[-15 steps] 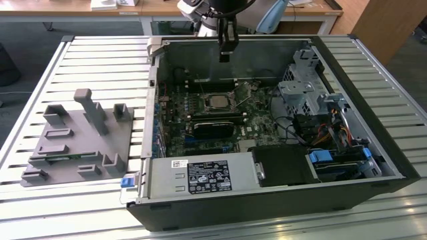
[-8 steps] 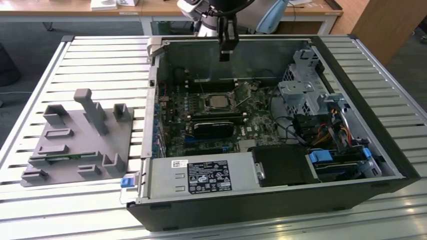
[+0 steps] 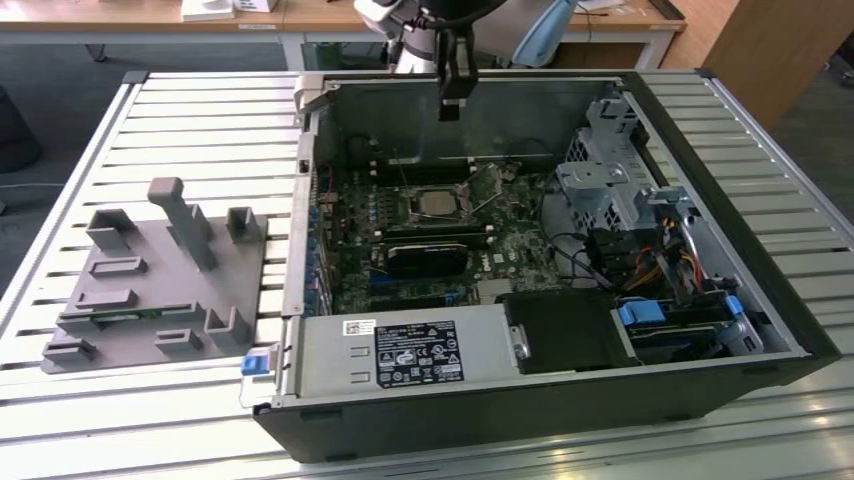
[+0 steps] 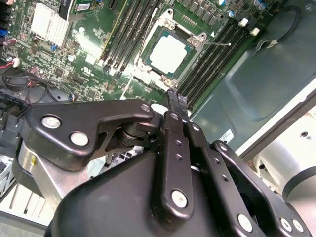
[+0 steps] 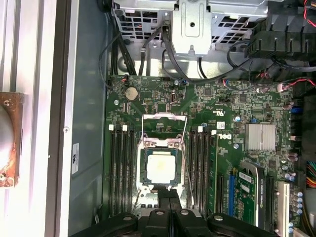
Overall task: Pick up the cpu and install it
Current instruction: 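Close the cpu cover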
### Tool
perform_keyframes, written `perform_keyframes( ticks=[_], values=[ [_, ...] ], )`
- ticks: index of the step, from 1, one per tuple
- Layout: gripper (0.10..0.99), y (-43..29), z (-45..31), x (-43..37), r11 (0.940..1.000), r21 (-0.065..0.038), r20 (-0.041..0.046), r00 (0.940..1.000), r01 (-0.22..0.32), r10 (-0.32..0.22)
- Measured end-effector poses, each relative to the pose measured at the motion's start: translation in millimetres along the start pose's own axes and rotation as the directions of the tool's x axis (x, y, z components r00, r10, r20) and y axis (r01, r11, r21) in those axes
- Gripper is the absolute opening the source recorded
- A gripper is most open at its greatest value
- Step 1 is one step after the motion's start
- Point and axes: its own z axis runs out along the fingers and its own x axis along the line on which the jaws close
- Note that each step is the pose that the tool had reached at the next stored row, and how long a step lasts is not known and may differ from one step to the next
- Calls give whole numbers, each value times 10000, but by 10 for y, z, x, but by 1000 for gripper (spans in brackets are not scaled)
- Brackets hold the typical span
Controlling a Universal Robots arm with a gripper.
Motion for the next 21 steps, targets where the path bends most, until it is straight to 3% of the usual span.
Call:
perform_keyframes(
  ticks=[21],
  values=[
    [106,3,-73,-1,10000,0,0,10000,-5,5]
  ],
)
